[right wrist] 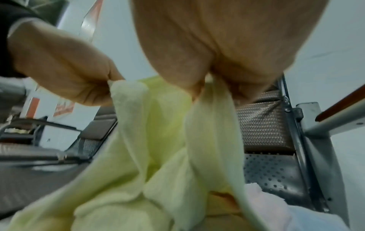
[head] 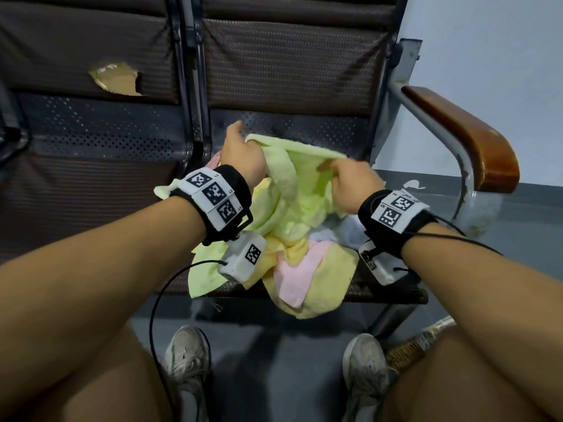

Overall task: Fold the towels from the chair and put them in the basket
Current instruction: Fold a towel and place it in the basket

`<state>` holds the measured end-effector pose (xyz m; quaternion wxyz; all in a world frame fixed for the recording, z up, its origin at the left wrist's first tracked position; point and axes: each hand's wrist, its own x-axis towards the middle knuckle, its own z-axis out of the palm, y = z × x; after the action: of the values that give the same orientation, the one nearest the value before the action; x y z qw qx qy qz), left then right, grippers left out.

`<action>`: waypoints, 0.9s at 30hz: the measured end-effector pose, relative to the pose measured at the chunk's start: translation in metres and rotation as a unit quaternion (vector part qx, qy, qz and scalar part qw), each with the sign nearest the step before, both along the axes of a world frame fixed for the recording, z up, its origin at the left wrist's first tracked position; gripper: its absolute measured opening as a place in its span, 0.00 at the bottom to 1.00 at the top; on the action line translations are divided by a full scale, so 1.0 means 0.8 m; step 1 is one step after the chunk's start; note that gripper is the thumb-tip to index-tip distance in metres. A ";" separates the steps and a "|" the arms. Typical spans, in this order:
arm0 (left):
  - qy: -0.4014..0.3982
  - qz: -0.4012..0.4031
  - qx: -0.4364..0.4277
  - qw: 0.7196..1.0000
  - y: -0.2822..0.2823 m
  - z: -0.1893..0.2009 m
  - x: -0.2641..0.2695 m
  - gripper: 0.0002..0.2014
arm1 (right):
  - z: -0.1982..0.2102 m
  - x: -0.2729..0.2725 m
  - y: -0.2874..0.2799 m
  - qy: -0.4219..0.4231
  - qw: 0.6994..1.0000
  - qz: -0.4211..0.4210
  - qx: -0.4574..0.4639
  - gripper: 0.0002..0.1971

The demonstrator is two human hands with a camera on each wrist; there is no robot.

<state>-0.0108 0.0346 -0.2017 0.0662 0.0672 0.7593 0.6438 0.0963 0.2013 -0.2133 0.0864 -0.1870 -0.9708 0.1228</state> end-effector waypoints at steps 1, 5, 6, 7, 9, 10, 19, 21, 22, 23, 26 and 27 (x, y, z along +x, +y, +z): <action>0.000 -0.014 0.019 1.000 -0.001 -0.001 0.000 0.20 | 0.003 -0.002 0.001 0.098 0.995 -0.008 -0.007 0.20; 0.010 -0.023 0.032 0.999 -0.004 0.000 0.000 0.10 | 0.006 -0.009 -0.007 0.230 0.970 0.059 -0.043 0.09; 0.008 -0.019 0.011 1.000 -0.005 0.000 0.000 0.07 | 0.003 -0.008 -0.009 0.206 0.975 0.074 -0.040 0.10; 0.006 -0.012 -0.015 1.000 -0.007 -0.001 -0.002 0.06 | -0.001 -0.007 -0.009 0.173 0.980 0.089 -0.031 0.12; 0.010 0.010 -0.081 0.997 -0.012 -0.003 -0.004 0.06 | -0.009 0.000 -0.003 0.079 0.988 0.128 -0.022 0.15; 0.016 0.022 -0.109 0.994 -0.014 -0.004 -0.006 0.05 | -0.015 0.004 0.001 0.011 0.989 0.146 -0.030 0.15; -0.077 -0.028 -0.028 0.996 -0.008 0.004 -0.008 0.20 | -0.012 0.001 0.009 0.003 0.995 0.051 -0.087 0.18; -0.115 -0.024 0.052 0.992 -0.003 0.006 -0.001 0.18 | -0.010 -0.003 -0.007 -0.007 0.988 0.091 -0.125 0.21; -0.142 -0.022 0.099 0.985 -0.001 0.008 0.003 0.18 | -0.014 -0.003 -0.016 -0.039 0.987 0.110 -0.115 0.27; -0.162 -0.019 0.135 0.977 0.000 0.011 0.007 0.17 | -0.020 -0.003 -0.024 -0.074 0.985 0.122 -0.096 0.30; -0.169 -0.014 0.160 0.972 0.004 0.017 0.008 0.13 | -0.039 -0.009 -0.034 -0.114 0.984 0.122 -0.068 0.25; -0.156 -0.014 0.154 0.976 0.004 0.018 0.006 0.12 | -0.039 -0.013 -0.032 -0.101 0.986 0.112 -0.073 0.22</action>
<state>-0.0064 0.0380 -0.1871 0.1822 -0.0139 0.6306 0.7543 0.0855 0.1755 -0.2447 -0.0398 -0.0943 -0.9778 0.1826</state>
